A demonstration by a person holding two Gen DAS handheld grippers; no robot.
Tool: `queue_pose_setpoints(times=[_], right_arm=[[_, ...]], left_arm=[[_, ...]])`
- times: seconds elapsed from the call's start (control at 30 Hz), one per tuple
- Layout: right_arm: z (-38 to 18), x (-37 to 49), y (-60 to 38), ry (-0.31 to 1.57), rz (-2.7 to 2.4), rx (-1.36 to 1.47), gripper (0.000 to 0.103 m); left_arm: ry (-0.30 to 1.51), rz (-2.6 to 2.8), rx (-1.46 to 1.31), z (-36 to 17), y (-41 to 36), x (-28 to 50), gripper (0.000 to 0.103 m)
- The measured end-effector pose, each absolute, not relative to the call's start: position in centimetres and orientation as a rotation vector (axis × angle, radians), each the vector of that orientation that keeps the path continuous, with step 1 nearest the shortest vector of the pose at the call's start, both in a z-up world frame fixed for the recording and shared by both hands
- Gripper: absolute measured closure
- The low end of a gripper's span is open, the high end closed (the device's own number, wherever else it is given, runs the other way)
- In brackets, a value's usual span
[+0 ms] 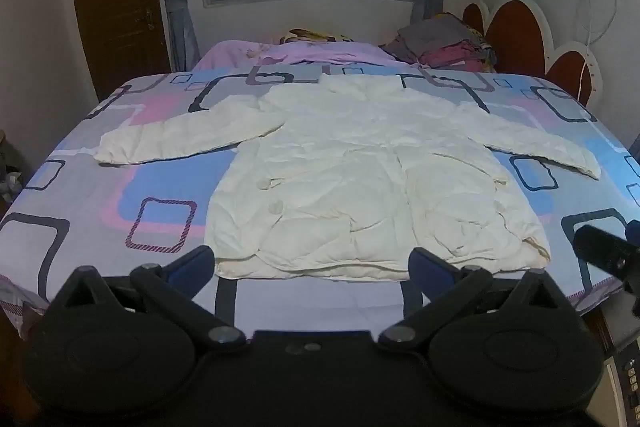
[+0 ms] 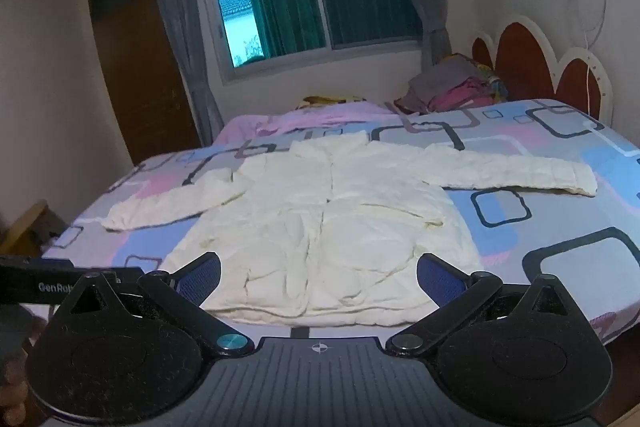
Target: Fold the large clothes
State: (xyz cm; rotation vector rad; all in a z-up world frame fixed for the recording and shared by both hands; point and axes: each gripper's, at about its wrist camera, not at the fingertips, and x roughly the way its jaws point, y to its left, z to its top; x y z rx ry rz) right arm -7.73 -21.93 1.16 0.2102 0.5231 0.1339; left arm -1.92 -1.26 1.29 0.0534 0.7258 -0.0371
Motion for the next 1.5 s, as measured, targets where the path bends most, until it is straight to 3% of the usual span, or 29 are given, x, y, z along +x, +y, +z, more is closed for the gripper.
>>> queue_pose_setpoints(times=[1.5], right_arm=[[-0.3,-7.3,-22.7,0.573,0.083,0.174,0.000]], left_arm=[[0.751,-0.038,0.073,0.2,-2.4,-2.0,0.000]])
